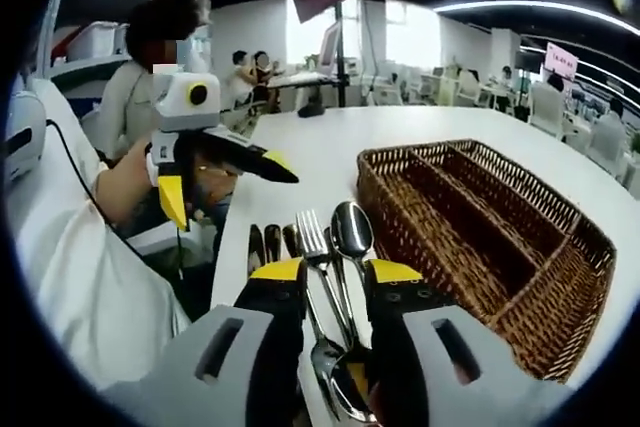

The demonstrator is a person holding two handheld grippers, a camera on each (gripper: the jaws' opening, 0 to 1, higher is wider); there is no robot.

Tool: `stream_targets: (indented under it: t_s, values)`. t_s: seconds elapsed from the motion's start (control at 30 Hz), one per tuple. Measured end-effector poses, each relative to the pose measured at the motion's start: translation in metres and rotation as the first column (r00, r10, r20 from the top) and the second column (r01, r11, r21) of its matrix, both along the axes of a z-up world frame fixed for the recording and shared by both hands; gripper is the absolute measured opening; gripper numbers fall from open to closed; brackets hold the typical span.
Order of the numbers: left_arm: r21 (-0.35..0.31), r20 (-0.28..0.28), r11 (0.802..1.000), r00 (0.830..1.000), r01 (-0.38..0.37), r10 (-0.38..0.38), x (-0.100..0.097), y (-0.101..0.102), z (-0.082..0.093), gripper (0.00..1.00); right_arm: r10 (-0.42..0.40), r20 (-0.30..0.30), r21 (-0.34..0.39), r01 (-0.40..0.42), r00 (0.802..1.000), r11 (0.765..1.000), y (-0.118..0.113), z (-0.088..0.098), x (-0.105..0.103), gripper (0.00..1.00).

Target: Arrange the knives, forks, and spoons in their matching storage slots by inserting each utensil handle-first until every utensil is classified and aligned in the correct compartment

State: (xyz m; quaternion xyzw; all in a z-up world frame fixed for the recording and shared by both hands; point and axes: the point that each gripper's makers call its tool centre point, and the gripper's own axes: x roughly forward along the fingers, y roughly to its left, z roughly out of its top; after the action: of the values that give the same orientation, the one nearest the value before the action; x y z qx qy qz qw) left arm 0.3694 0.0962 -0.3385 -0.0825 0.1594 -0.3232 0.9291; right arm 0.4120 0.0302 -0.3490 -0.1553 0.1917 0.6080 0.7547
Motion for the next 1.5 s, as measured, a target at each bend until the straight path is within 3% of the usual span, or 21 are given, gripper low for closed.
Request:
stream_targets:
  t_s: [0.53, 0.97, 1.5]
  values:
    - [0.005, 0.051, 1.0, 0.999, 0.017, -0.017, -0.001, -0.003, 0.009, 0.81, 0.054, -0.031, -0.131, -0.057, 0.998, 0.99, 0.011, -0.019, 0.008, 0.17]
    - [0.028, 0.043, 0.999, 0.999, 0.017, -0.018, -0.001, -0.013, 0.005, 0.8, 0.056, -0.057, -0.225, -0.067, 0.997, 0.972, 0.013, -0.03, 0.018, 0.13]
    - [0.045, 0.033, 0.999, 0.999, 0.01, -0.012, 0.005, -0.01, -0.001, 0.79, 0.101, -0.084, -0.332, -0.124, 0.991, 0.935, 0.018, -0.045, 0.024, 0.12]
